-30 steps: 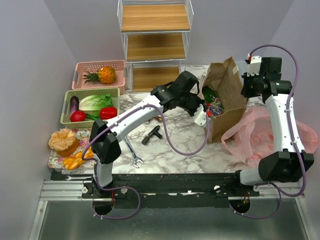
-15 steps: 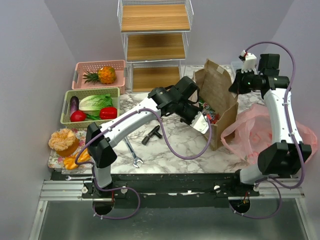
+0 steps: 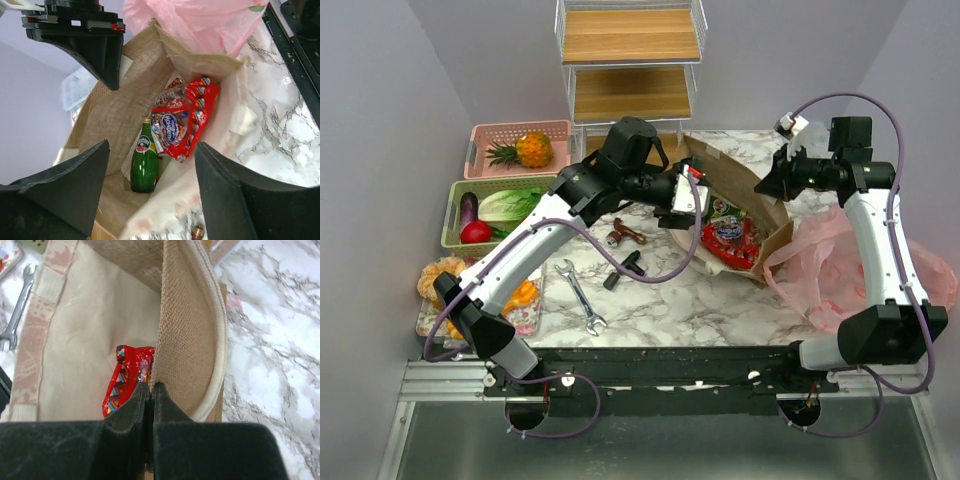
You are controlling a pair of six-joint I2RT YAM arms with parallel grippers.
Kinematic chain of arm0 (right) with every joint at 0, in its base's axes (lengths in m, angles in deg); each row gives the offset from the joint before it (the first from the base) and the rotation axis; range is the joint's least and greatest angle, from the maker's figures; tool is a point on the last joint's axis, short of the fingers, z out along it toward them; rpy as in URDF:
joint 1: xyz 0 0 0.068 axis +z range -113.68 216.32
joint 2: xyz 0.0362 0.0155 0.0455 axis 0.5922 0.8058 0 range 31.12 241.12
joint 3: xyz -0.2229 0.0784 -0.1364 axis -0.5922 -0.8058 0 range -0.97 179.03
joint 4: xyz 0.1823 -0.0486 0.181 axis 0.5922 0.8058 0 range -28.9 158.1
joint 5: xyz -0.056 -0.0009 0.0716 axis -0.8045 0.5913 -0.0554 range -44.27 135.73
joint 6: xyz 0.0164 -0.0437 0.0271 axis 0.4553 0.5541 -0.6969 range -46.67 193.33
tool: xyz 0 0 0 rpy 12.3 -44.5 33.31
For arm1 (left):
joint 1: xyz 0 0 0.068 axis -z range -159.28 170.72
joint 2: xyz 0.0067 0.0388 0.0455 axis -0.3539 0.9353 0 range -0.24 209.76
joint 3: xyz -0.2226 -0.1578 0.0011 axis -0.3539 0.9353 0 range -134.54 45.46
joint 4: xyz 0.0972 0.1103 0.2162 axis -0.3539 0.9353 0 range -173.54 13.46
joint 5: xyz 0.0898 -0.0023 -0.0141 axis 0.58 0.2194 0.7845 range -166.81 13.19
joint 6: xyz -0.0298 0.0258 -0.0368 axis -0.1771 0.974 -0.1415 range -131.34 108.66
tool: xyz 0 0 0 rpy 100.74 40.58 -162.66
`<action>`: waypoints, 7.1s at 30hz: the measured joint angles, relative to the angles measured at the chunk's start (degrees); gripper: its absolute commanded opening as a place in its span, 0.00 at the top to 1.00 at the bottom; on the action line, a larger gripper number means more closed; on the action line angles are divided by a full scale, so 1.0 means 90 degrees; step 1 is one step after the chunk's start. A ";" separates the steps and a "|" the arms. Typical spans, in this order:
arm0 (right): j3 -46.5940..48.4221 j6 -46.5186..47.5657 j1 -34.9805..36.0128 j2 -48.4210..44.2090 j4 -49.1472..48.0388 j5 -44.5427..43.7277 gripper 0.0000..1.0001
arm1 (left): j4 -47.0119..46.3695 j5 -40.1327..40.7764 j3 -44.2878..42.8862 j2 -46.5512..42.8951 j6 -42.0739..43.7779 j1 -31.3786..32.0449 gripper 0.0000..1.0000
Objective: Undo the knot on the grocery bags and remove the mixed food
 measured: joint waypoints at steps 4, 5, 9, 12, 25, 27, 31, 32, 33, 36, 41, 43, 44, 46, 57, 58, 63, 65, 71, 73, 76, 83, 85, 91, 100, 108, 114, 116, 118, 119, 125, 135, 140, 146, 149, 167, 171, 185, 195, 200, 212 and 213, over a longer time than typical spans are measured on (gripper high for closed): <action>-0.0313 0.0342 0.0279 -0.0461 0.0027 0.0085 0.99 | -0.0172 0.0306 0.0022 0.0301 0.0170 0.0211 0.51; -0.0379 0.0403 0.0347 -0.0551 0.0036 0.0092 0.99 | -0.0182 0.0393 0.0051 0.0461 0.0204 0.0267 0.55; -0.0527 0.0559 0.0529 -0.0760 0.0056 0.0109 0.99 | -0.0165 0.0792 0.0452 0.1100 0.0466 0.0425 0.59; -0.0602 0.0697 0.0556 -0.0831 0.0066 0.0109 0.99 | -0.0095 0.1010 0.1010 0.1304 0.0651 0.0488 0.47; -0.0950 0.0962 0.0559 -0.1042 0.0058 0.0007 0.99 | -0.1285 0.1819 0.0646 0.2577 0.0019 0.0546 0.27; -0.0950 0.0928 0.0559 -0.1039 0.0046 -0.0019 0.99 | -0.1292 0.1841 0.0537 0.2824 0.0199 0.0561 0.26; -0.0933 0.0811 0.0559 -0.0959 0.0041 -0.0066 0.99 | -0.0731 0.1715 0.0058 0.3320 0.0789 0.0602 0.19; -0.0920 0.0787 0.0559 -0.0923 0.0039 -0.0075 0.99 | -0.0578 0.1661 -0.0034 0.3393 0.0959 0.0607 0.17; -0.0906 0.0746 0.0559 -0.0882 0.0036 -0.0083 0.99 | -0.0461 0.1608 -0.0078 0.3436 0.1122 0.0612 0.17; -0.0889 0.0641 0.0559 -0.0789 0.0022 -0.0117 0.99 | -0.0299 0.1583 -0.0087 0.3495 0.1336 0.0622 0.31; -0.0889 0.0534 0.0559 -0.0758 -0.0007 -0.0245 0.99 | -0.0279 0.1617 -0.0469 0.3881 0.1180 0.0653 0.71; -0.0889 0.0525 0.0559 -0.0743 -0.0007 -0.0294 0.99 | -0.0357 0.1615 -0.0413 0.3878 0.1098 0.0661 0.86; -0.0889 0.0525 0.0559 -0.0731 -0.0007 -0.0301 0.99 | -0.0476 0.1613 -0.0345 0.3837 0.1027 0.0668 0.93; -0.0889 0.0520 0.0559 -0.0697 -0.0007 -0.0311 0.99 | -0.0767 0.1610 -0.0131 0.3704 0.0903 0.0673 1.00; -0.0889 0.0291 0.0559 -0.0639 -0.0206 -0.0313 0.86 | -0.1146 0.1200 -0.0075 0.2837 -0.0600 0.0498 1.00; -0.0891 0.0243 0.0559 -0.0639 -0.0260 -0.0316 0.85 | -0.1141 0.1151 -0.0075 0.2669 -0.0755 0.0464 1.00; -0.0911 0.0027 0.0559 -0.0641 -0.0656 -0.0323 0.67 | -0.1086 0.0903 -0.0376 0.2249 -0.1234 0.0238 1.00; -0.0925 -0.0075 0.0559 -0.0641 -0.0789 -0.0323 0.44 | -0.0984 0.0797 -0.0612 0.2198 -0.1452 0.0100 1.00; -0.0911 -0.0447 0.0559 -0.0651 -0.1222 -0.0350 0.10 | -0.0741 0.0629 -0.1044 0.2181 -0.1931 -0.0313 1.00; -0.0874 -0.0610 0.0561 -0.0663 -0.1355 -0.0357 0.08 | -0.0646 0.0629 -0.1173 0.2181 -0.2047 -0.0415 1.00; -0.0748 -0.0811 0.0559 -0.0736 -0.1535 -0.0352 0.08 | -0.0486 0.0634 -0.1515 0.2198 -0.2295 -0.0561 1.00; -0.0580 -0.0733 0.0559 -0.1307 -0.1804 -0.0075 0.07 | -0.0406 0.0627 -0.2783 0.2426 -0.3405 -0.0818 1.00; -0.0578 -0.0580 0.0559 -0.1511 -0.1817 0.0068 0.07 | -0.0425 0.0634 -0.3038 0.2477 -0.3776 -0.0835 1.00; -0.0704 -0.0073 0.0559 -0.2084 -0.1889 0.0197 0.06 | -0.0736 0.0835 -0.3201 0.2518 -0.4631 -0.0835 1.00; -0.1596 0.0418 0.0561 -0.3174 -0.2062 0.0163 0.00 | -0.0976 0.1384 -0.3487 0.2611 -0.5442 -0.0874 1.00; -0.2684 -0.0143 0.0588 -0.3038 -0.3417 0.0389 0.00 | -0.1542 0.0493 -0.3424 0.2616 -0.6516 -0.0928 1.00; -0.3050 -0.0750 0.0702 -0.2705 -0.4522 0.0930 0.00 | -0.2062 -0.0121 -0.3271 0.2613 -0.7157 -0.0925 1.00; -0.3082 -0.0789 0.0806 -0.2720 -0.4670 0.1037 0.00 | -0.2137 -0.0158 -0.3208 0.2613 -0.7249 -0.0930 1.00; -0.3084 -0.0772 0.0899 -0.2761 -0.4694 0.1098 0.00 | -0.2152 -0.0155 -0.3174 0.2611 -0.7291 -0.0933 1.00; -0.3089 -0.0750 0.0930 -0.2786 -0.4682 0.1112 0.00 | -0.2149 -0.0146 -0.3167 0.2611 -0.7303 -0.0930 1.00; -0.3480 -0.0716 0.1180 -0.3084 -0.5107 0.0784 0.00 | -0.2144 0.0002 -0.3167 0.2577 -0.7453 -0.0916 1.00; -0.4507 -0.0974 0.1868 -0.3138 -0.7106 -0.0797 0.00 | -0.2237 0.0427 -0.3167 0.2528 -0.7885 -0.0775 1.00; -0.4500 -0.1137 0.1887 -0.3245 -0.7096 -0.0877 0.00 | -0.2200 0.0942 -0.3155 0.2409 -0.7888 -0.0770 1.00; -0.4493 -0.1583 0.1892 -0.3563 -0.6941 -0.1105 0.00 | -0.2208 0.1350 -0.3184 0.2322 -0.7927 -0.0743 1.00; -0.4682 -0.1817 0.1892 -0.3823 -0.7062 -0.1365 0.00 | -0.2212 0.1491 -0.3201 0.2322 -0.8019 -0.0687 1.00; -0.4915 -0.1957 0.2370 -0.3543 -0.7949 -0.2798 0.00 | -0.2120 0.2327 -0.3371 0.2322 -0.8206 -0.0488 1.00; -0.4911 -0.1846 0.2380 -0.3147 -0.8378 -0.3024 0.41 | -0.2193 0.2256 -0.3264 0.2297 -0.8468 -0.0476 1.00; -0.3825 -0.3366 0.2421 -0.2773 -0.6657 -0.3419 0.99 | -0.2535 0.1217 -0.3266 0.1729 -0.7009 -0.1222 0.02; -0.3055 -0.4325 0.2365 -0.2669 -0.6275 -0.1768 0.99 | -0.1156 -0.0600 -0.3101 0.0464 -0.4986 -0.2441 0.02; -0.2450 -0.4294 0.2395 -0.2448 -0.5799 0.0100 0.99 | 0.0104 -0.1452 -0.2691 0.0452 -0.4464 -0.2467 0.02; -0.1729 -0.4461 0.2416 -0.1535 -0.5600 0.1634 0.99 | -0.1506 -0.2142 0.1333 -0.0729 -0.6499 -0.2436 0.22; -0.1707 -0.4505 0.2402 -0.1494 -0.5615 0.1710 0.99 | -0.2004 -0.2181 0.1617 -0.0840 -0.7002 -0.2443 0.30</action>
